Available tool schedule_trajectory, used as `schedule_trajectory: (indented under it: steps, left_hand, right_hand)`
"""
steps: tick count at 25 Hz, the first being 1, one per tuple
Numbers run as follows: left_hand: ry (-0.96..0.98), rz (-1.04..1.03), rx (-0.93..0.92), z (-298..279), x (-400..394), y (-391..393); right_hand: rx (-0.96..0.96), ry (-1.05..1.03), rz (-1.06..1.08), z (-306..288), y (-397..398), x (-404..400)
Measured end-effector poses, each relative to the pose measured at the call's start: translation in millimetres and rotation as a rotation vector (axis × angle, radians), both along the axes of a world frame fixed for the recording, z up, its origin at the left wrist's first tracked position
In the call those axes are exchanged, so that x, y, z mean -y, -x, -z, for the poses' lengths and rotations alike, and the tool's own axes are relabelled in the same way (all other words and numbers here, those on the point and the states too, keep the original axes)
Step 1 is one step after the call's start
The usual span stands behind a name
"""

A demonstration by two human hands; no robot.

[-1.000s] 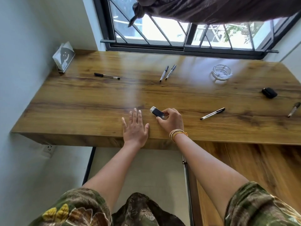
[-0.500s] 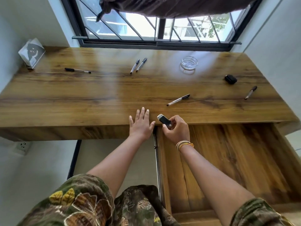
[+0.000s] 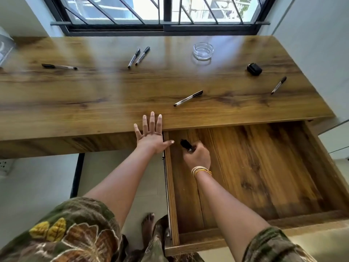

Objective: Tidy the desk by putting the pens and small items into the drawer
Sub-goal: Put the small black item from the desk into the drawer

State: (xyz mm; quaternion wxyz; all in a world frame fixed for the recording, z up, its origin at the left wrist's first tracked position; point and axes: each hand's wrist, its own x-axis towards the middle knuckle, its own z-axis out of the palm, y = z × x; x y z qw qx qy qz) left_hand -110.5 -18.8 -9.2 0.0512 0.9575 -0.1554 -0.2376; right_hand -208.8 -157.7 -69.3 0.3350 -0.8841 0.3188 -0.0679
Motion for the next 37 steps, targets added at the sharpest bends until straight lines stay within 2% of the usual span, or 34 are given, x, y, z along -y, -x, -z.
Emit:
schedule_trajectory:
  steps: [4, 8, 18, 25, 29, 32, 35, 37]
  left_hand:
    - [-0.015, -0.002, -0.023, -1, 1, -3]
    - [-0.031, -0.001, -0.034, -1, 2, -4]
    - [-0.034, 0.003, -0.021, 1, 2, -5]
    - [-0.03, 0.005, -0.021, -3, 2, -3]
    - [-0.021, -0.022, -0.027, -9, 5, 8]
    - [0.063, -0.078, 0.018, -9, 17, 41]
    - [0.3, -0.142, 0.195, -3, 32, 88]
    - [0.384, -0.147, 0.275, 3, 38, 122]
  right_hand:
    - [-0.121, -0.126, 0.17, 15, -15, -16]
    - [-0.168, -0.162, 0.214, 22, -25, -24]
    - [-0.307, -0.07, 0.105, 29, -29, -30]
    - [-0.325, -0.293, -0.003, 13, -15, -9]
    - [-0.354, -0.321, -0.036, -6, 10, 13]
    - [-0.402, -0.303, -0.078, -14, 34, 30]
    - [-0.468, -0.242, -0.12, -17, 63, 41]
    - [-0.495, -0.206, -0.146, -16, 82, 45]
